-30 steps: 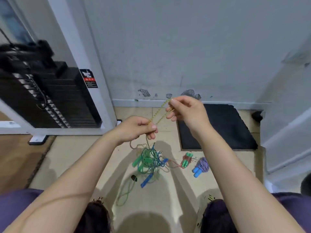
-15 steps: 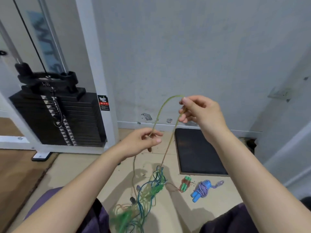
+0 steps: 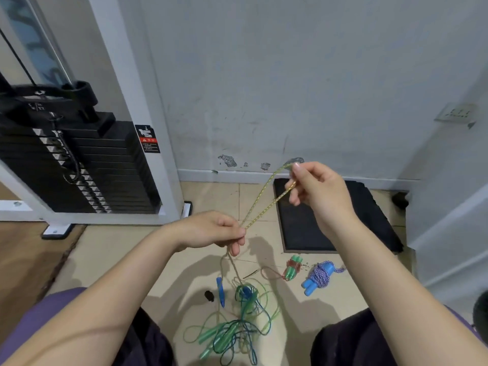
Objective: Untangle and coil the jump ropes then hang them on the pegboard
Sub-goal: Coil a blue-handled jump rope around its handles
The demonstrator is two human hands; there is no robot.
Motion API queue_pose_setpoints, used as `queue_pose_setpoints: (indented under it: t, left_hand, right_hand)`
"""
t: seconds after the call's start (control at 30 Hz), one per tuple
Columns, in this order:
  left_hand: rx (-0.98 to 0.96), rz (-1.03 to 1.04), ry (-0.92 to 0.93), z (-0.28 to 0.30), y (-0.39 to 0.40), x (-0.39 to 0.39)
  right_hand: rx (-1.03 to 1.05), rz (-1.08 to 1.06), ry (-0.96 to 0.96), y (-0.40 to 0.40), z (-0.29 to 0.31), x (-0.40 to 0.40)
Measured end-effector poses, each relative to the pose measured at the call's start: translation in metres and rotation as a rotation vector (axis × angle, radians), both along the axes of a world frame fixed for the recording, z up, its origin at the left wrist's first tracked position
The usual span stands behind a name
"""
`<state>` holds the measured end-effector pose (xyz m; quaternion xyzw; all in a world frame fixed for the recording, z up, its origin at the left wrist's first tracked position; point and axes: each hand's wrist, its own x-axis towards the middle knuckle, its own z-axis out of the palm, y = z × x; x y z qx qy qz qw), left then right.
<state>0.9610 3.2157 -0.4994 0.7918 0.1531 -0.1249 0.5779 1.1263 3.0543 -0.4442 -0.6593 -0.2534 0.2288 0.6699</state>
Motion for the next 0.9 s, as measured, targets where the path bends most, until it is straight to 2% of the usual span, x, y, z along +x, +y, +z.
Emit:
queue_pose_setpoints:
  t: [0.07, 0.13, 0.2, 0.27, 0.33, 0.43, 0.5, 0.57, 0.7, 0.8, 0.9]
  left_hand:
    - [0.092, -0.098, 0.099, -0.005, 0.002, -0.005]
    - [0.087, -0.066, 0.073, -0.006, 0.004, -0.006]
    - [-0.018, 0.052, -0.041, -0.001, 0.003, -0.004]
    - [-0.140, 0.161, -0.117, 0.007, 0.002, -0.002]
    - [-0.166, 0.202, -0.136, 0.014, -0.002, -0.002]
    - [-0.117, 0.138, -0.098, 0.019, -0.013, 0.001]
    - [-0.133, 0.086, -0.073, 0.023, -0.018, 0.003]
    - [-0.171, 0.053, -0.065, 0.025, -0.018, 0.005]
    - [-0.204, 0.061, -0.102, 0.024, -0.013, 0.004]
    - [-0.152, 0.056, -0.106, 0.022, -0.010, 0.001]
    - [-0.043, 0.049, -0.047, 0.023, -0.006, -0.002]
  right_hand:
    - [0.021, -0.070, 0.015, -0.002, 0.003, 0.009]
    - [-0.031, -0.114, -0.005, -0.002, 0.000, 0.018]
    - [-0.195, -0.178, -0.123, -0.002, -0.006, 0.025]
    - [-0.433, -0.232, -0.342, -0.005, -0.012, 0.030]
    - [-0.491, -0.160, -0.519, -0.006, -0.012, 0.022]
    - [-0.304, 0.182, -0.648, -0.003, -0.011, -0.001]
    - [-0.326, 0.459, -0.628, -0.002, -0.014, -0.017]
    - [-0.391, 0.615, -0.606, -0.001, -0.019, -0.025]
    - [-0.458, 0.578, -0.516, 0.000, -0.028, -0.027]
    - [-0.492, 0.531, -0.454, -0.003, -0.027, -0.023]
    - [-0.348, 0.380, -0.405, -0.006, -0.024, -0.014]
